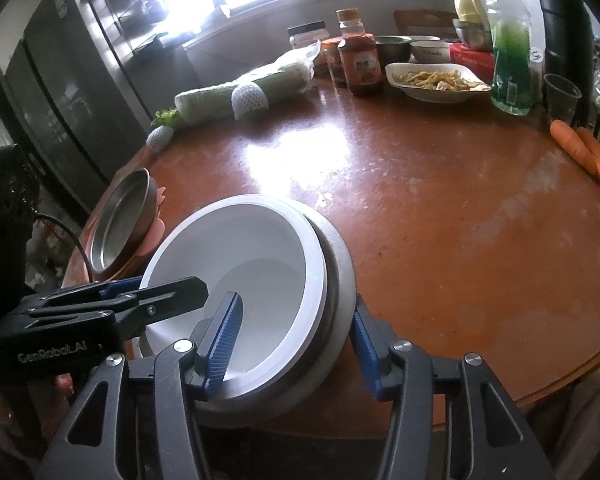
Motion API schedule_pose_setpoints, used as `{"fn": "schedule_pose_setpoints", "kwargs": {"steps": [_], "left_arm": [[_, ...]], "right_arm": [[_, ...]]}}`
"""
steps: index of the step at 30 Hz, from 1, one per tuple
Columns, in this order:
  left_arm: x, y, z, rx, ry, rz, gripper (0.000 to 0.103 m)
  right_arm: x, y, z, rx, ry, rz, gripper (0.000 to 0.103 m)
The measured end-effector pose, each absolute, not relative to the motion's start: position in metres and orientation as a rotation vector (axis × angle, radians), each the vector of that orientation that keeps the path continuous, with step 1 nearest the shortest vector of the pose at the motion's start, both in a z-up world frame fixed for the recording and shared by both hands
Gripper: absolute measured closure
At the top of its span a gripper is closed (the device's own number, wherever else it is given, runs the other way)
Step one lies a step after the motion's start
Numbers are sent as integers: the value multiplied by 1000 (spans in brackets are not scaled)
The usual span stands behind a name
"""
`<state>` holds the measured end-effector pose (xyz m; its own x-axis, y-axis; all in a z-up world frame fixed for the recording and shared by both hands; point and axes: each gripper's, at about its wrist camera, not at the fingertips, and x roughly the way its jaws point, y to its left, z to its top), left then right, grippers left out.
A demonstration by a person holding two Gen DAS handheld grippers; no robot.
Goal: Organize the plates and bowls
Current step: 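Grasp the rim of the steel bowl stack with the right tool, then lift the steel bowl stack and carry it toward the plate stack with the right tool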
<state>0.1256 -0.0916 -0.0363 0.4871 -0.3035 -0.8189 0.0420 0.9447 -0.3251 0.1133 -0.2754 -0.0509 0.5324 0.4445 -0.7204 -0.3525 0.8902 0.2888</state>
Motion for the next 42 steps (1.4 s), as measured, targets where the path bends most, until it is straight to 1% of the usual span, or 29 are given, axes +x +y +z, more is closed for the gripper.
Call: {"fn": "schedule_pose_setpoints", "kwargs": {"steps": [14,35,42], "left_arm": [[118,-85,-21,-273,1003,-212,52],[91,-50,25,-287,875,-157,52],[80,-36,33,-305,844,-147,52]], "right_arm": [[113,-274,-43,114,866,475,54],[95,-238,5,76,769,532,55],[88,-222,18,52,745,548,55]]}}
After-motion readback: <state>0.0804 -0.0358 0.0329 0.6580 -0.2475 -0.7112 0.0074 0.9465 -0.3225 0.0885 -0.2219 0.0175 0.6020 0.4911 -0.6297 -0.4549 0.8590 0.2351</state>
